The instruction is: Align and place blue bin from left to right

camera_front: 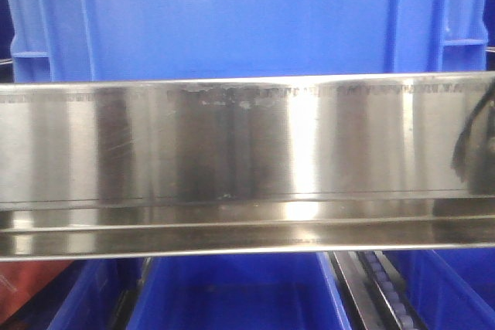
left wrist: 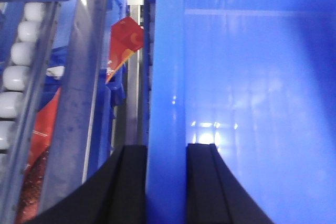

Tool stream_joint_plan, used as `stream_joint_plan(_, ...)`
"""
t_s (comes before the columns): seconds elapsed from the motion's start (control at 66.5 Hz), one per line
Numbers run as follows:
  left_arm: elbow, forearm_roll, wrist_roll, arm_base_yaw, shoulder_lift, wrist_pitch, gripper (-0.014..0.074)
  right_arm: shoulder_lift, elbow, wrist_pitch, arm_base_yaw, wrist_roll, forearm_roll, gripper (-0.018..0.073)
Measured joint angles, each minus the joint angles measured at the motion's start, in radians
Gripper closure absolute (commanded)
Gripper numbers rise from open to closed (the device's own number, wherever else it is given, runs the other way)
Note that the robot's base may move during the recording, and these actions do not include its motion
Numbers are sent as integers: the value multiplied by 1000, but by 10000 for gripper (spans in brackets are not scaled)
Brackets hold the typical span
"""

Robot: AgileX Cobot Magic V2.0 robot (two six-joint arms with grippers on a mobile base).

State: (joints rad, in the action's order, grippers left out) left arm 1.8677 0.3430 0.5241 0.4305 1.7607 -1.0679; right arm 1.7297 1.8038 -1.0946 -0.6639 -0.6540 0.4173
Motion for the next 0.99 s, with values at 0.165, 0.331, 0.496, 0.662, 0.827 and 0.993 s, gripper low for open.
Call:
stream_joint_plan(0.165, 0, 0, 0, 0, 0, 0, 519, 0, 0, 2, 0, 0, -2, 538)
stream_joint_plan(0.331, 0, -11, 0, 4, 0, 0, 194, 1, 0, 70, 0, -9, -2, 229)
stream_joint_plan(0.496, 10, 18, 18, 13, 0, -7, 75, -4, 9, 215, -11, -11, 10, 243)
stream_joint_plan(0.662, 13, 41, 26, 17, -14, -11, 80, -31, 20, 241, -17, -11, 10, 252)
stream_joint_plan(0.827, 31, 43, 26, 17, -47, -11, 81, -45, 51, 238, -19, -11, 16, 252)
stream_joint_plan(0.993, 96, 45, 28, 17, -97, -16, 261, -66, 107, 196, -39, 1, 16, 363)
